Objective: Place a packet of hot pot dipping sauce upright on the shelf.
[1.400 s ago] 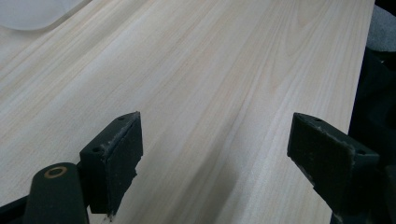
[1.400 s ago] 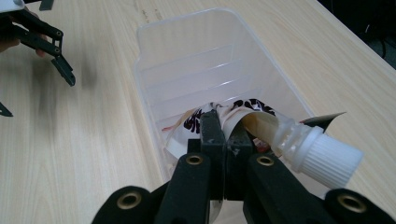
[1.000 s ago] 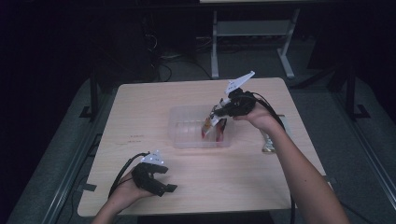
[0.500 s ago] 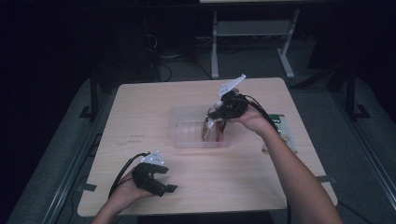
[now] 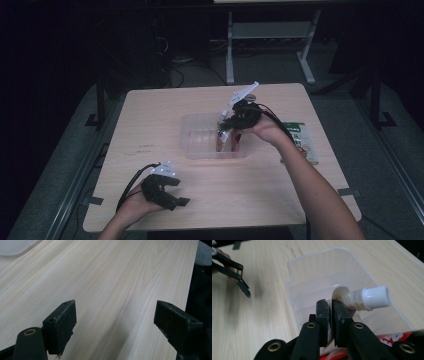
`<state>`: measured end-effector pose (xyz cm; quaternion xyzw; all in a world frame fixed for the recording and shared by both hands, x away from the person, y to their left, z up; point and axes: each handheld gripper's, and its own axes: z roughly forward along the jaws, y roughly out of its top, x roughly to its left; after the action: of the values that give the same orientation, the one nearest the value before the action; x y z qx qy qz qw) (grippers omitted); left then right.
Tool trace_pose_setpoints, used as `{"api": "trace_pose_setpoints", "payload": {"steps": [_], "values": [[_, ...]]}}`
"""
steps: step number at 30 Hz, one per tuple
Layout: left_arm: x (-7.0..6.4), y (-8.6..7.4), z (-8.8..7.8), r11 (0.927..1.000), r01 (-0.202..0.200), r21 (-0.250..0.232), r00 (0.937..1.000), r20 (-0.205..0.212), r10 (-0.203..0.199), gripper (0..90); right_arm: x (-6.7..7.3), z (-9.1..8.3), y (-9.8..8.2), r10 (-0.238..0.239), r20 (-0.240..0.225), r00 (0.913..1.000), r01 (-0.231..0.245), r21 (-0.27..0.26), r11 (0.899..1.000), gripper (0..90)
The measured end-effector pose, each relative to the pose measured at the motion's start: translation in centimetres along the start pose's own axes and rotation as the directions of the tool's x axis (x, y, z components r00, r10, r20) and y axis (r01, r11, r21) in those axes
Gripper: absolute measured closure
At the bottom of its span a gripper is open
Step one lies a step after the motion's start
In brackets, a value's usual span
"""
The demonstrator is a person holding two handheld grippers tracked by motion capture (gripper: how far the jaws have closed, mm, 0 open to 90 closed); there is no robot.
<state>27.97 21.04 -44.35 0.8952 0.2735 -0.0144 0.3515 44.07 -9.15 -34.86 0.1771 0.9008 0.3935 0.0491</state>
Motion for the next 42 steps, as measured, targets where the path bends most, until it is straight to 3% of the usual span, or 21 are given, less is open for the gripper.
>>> {"api": "trace_pose_setpoints", "payload": {"steps": [6,9,16,20,25,29,34,42], "values": [[0.0,0.0,0.0,1.0000,0.005,-0.005,1.0000,-0.002,-0.005,17.7,0.3,-0.9,0.0,0.014,-0.007,0.9999,-0.014,-0.022,1.000,66.8],[0.0,0.0,0.0,1.0000,-0.003,-0.007,1.0000,-0.005,0.003,17.7,0.8,-1.6,-0.1,0.018,0.013,0.9998,-0.018,-0.029,0.999,53.7],[0.0,0.1,-0.1,0.9999,-0.011,-0.010,0.9999,-0.006,0.010,17.7,2.3,-3.1,-0.3,0.030,0.034,0.9990,-0.029,-0.029,0.999,48.0],[0.0,0.0,-0.1,0.9999,-0.012,-0.012,0.9999,-0.005,0.012,17.7,3.4,-3.8,-1.0,0.032,0.030,0.9990,-0.030,-0.063,0.998,46.6],[0.0,0.1,0.0,0.9998,-0.017,-0.008,0.9998,-0.006,0.017,17.9,4.9,-4.3,-2.5,0.036,0.034,0.9988,-0.032,-0.091,0.995,45.7],[-0.1,0.1,0.1,0.9998,-0.018,-0.011,0.9998,-0.005,0.017,17.9,5.8,-4.2,-3.9,0.038,0.031,0.9988,-0.036,-0.084,0.996,46.2],[-0.1,0.1,0.2,0.9997,-0.019,-0.013,0.9998,-0.007,0.019,18.2,6.6,-4.2,-5.6,0.074,0.026,0.9970,-0.071,-0.082,0.994,44.4],[-0.3,0.2,0.6,0.9993,-0.036,-0.002,0.9993,-0.010,0.036,18.4,7.9,-3.6,-8.3,0.103,0.054,0.9933,-0.098,-0.084,0.992,29.3]]}}
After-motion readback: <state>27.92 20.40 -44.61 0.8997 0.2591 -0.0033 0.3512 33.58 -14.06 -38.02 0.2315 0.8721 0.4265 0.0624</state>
